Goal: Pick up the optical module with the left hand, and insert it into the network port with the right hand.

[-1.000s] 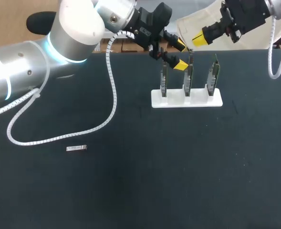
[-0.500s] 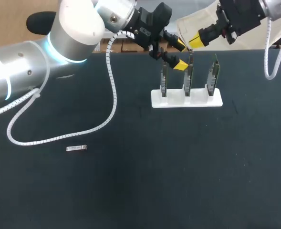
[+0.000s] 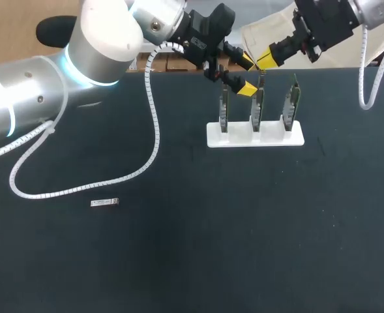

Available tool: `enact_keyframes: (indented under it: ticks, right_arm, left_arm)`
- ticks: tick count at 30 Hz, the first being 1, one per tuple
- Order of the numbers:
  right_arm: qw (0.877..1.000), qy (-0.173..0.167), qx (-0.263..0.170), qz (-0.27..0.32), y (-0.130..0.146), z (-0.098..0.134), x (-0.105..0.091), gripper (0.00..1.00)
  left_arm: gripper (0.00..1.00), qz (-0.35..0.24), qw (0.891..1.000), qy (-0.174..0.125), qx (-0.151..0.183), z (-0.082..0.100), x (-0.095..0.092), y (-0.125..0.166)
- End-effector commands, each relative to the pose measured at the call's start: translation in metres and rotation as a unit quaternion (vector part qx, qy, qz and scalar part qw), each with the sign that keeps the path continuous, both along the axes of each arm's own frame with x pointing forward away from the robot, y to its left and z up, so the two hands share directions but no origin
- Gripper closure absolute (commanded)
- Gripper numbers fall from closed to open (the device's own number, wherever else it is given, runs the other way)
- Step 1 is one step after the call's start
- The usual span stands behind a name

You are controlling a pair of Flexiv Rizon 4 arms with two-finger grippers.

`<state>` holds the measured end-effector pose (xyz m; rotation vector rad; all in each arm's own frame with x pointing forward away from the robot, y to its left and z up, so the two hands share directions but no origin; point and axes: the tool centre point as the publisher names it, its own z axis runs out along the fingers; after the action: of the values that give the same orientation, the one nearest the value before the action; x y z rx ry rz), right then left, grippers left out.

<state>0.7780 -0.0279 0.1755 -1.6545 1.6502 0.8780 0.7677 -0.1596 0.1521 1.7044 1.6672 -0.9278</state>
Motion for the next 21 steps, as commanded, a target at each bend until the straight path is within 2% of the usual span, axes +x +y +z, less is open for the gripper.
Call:
enact_keyframes:
  ticks: [1,21]
  right_arm:
    - [1.0,0.003,-0.003,0.001,0.0,-0.002,0.0,1.0]
    - [1.0,0.022,-0.008,-0.003,0.0,-0.016,-0.002,1.0]
  left_arm:
    - [0.0,-0.001,1.0,0.002,0.003,0.001,0.002,-0.001]
    - [0.0,-0.001,1.0,0.002,0.003,0.001,0.002,-0.001]
